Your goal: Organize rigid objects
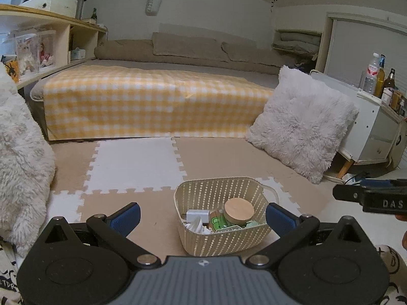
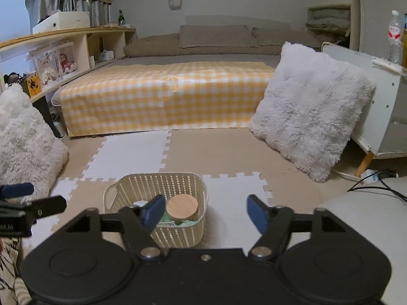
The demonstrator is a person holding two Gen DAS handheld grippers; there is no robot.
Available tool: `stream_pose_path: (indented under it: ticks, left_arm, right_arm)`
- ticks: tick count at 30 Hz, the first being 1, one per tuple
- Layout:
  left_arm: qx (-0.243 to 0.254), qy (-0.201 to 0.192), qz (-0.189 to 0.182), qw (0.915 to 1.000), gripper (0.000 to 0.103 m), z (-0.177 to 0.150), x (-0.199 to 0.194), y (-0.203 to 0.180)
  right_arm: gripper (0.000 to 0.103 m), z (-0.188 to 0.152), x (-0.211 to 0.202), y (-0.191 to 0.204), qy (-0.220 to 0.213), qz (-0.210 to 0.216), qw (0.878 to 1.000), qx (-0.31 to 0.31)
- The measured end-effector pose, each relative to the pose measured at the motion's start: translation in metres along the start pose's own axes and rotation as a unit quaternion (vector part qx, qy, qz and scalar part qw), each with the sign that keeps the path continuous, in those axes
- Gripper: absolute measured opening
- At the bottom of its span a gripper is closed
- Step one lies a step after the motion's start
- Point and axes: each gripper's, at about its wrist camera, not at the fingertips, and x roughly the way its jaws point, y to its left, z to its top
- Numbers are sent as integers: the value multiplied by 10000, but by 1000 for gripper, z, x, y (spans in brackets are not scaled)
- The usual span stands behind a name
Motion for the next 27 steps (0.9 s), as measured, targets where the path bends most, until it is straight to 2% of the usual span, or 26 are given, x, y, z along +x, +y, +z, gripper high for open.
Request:
stream_pose_path:
  ticks: [2,8,13,27]
  left_arm:
    - [-14,-12,24,10000,103,-3,-4,-1]
    - [46,-36,170,9998,103,-12,-13,-4]
    - [53,-110,313,9994,103,-18,-19,-4]
    - [123,-191,627,9978,103,-32,-21,-5]
  right_arm:
    - [84,-5,-6,0,-58,-28,10000,-27]
    - [99,-16,-18,2,-221,-90,9997,-103]
    - [102,-27,-19,6,-247,-158,9994,-204]
    - [103,-40,-24,6,-434,-237,9986,-167]
